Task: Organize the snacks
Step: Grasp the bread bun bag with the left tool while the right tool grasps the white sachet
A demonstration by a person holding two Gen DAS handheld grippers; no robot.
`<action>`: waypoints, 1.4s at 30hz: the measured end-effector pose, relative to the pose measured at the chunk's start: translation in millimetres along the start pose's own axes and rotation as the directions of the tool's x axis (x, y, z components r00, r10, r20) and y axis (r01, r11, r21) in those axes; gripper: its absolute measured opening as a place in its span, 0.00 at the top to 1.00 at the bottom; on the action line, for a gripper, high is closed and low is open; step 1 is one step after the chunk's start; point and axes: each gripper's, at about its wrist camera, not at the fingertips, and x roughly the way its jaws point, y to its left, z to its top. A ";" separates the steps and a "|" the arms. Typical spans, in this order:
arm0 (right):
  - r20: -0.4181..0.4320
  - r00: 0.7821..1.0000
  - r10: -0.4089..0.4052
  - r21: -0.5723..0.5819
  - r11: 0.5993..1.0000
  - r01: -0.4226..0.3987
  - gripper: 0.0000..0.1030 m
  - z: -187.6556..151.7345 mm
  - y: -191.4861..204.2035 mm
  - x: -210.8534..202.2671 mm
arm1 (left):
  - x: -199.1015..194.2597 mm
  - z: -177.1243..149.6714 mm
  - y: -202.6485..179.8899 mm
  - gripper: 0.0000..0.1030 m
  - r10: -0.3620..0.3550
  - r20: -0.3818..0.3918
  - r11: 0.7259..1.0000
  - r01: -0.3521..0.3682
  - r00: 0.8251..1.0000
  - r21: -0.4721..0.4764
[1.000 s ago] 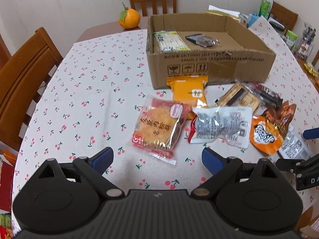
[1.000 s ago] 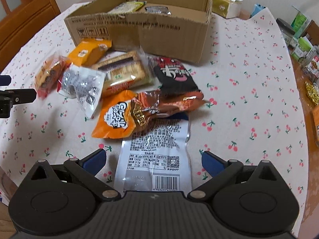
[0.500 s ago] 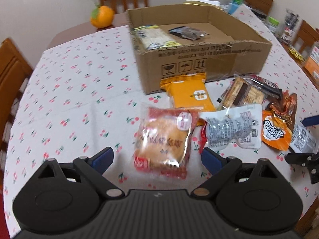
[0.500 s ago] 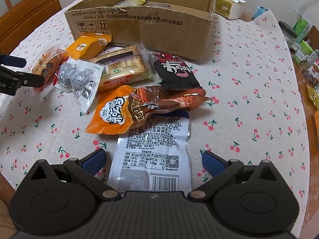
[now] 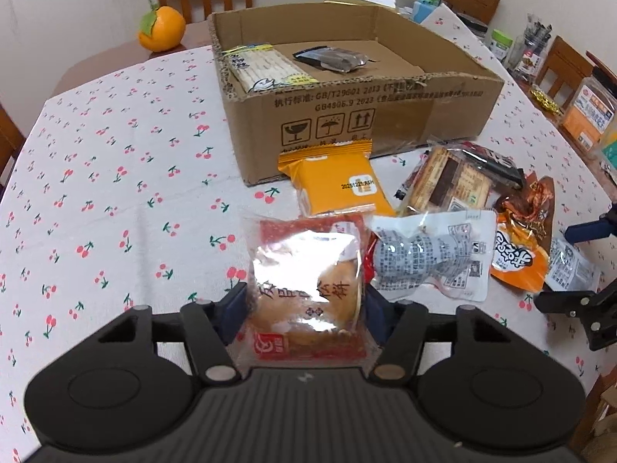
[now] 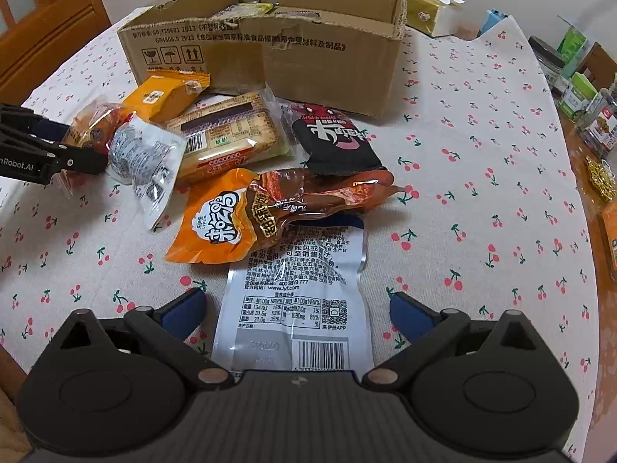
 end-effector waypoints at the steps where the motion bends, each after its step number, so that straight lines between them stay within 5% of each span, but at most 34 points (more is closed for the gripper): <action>1: 0.006 1.000 0.001 -0.002 1.000 -0.001 0.06 -0.1 0.2 -1.3 | -0.4 -0.6 0.2 0.42 0.003 -0.001 1.000 -0.003 1.000 -0.007; 5: 0.020 1.000 0.008 -0.005 1.000 -0.008 0.22 0.6 -1.7 -6.7 | -2.5 -2.5 -0.5 0.44 0.016 -0.004 1.000 -0.016 1.000 -0.021; 22: -0.008 1.000 -0.020 0.014 1.000 0.020 0.22 -20.5 -33.1 -20.8 | -22.8 -27.5 -20.0 0.45 0.069 -0.039 0.993 -0.072 0.997 -0.097; 32: 0.013 1.000 -0.006 0.011 1.000 0.006 0.10 -6.7 -38.0 -11.6 | -23.4 -29.2 -22.3 0.44 0.076 -0.042 0.989 -0.081 0.996 -0.126; 37: 0.008 1.000 -0.003 -0.002 1.000 0.003 0.11 -10.2 -36.9 -9.6 | -22.3 -28.4 -22.4 0.44 0.080 -0.039 0.989 -0.084 0.996 -0.124; 42: 0.018 1.000 -0.007 0.005 1.000 0.007 0.23 -13.8 -42.7 -15.6 | -20.0 -25.5 -23.6 0.42 0.088 -0.035 0.990 -0.091 0.996 -0.105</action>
